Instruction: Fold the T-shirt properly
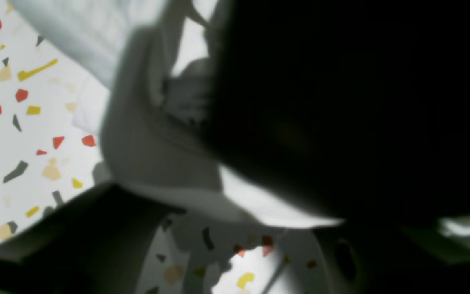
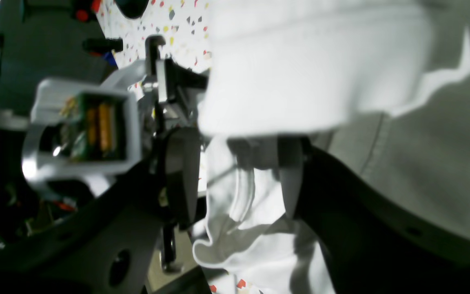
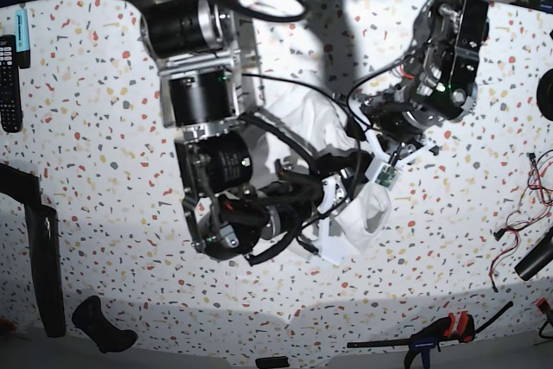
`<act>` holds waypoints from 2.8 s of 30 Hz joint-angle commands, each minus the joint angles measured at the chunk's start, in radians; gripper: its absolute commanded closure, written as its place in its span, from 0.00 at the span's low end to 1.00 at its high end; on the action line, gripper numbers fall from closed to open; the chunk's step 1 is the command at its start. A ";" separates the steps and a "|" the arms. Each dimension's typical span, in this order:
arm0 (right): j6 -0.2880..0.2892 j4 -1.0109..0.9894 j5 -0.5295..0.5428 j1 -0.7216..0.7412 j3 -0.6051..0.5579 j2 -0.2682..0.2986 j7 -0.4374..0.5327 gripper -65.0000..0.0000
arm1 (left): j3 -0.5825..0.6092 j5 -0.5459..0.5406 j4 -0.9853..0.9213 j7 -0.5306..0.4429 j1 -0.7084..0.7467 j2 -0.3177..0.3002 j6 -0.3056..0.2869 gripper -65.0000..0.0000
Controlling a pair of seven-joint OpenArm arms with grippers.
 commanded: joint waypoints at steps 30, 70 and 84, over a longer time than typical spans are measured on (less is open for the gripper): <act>0.070 0.398 -0.043 0.065 0.401 0.144 0.048 0.53 | -0.003 0.121 0.042 0.033 -0.039 0.000 -0.004 0.57; 0.070 -0.074 -0.476 -0.019 0.060 0.259 0.369 0.53 | -0.002 0.308 0.362 -0.026 -0.036 -0.047 0.184 0.57; 0.070 -0.074 -0.374 -0.019 0.060 0.259 0.326 0.53 | -0.003 0.311 -0.248 -0.254 -0.124 -0.047 0.151 0.57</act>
